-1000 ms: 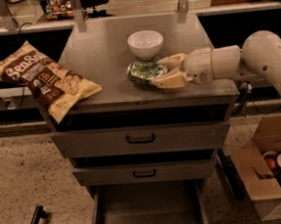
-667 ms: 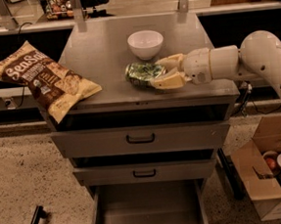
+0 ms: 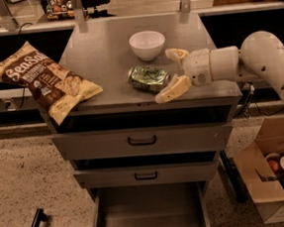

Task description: Pick green can from bottom drawer and place on counter

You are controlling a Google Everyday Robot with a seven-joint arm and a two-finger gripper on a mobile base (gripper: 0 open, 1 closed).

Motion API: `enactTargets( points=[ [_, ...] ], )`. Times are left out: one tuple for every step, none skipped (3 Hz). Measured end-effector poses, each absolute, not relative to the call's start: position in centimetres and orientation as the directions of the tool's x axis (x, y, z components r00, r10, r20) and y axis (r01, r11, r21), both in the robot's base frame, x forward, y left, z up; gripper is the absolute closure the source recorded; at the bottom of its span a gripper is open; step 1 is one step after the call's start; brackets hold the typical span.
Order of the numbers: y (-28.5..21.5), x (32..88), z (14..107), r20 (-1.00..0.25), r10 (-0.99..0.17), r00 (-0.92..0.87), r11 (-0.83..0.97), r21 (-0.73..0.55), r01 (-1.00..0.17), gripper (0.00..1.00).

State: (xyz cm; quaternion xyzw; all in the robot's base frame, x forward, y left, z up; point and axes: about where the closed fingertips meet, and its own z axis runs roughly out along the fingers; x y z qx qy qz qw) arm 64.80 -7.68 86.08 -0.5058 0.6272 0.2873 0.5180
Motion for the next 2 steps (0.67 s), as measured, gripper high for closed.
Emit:
enactTargets(
  points=[
    [-7.7, 64.8, 86.1, -0.94, -0.337, 0.049, 0.323, -0.164, -0.932, 0.0],
    [-10.1, 63.8, 88.4, -0.927, -0.372, 0.055, 0.345, -0.193, -0.919, 0.0]
  ],
)
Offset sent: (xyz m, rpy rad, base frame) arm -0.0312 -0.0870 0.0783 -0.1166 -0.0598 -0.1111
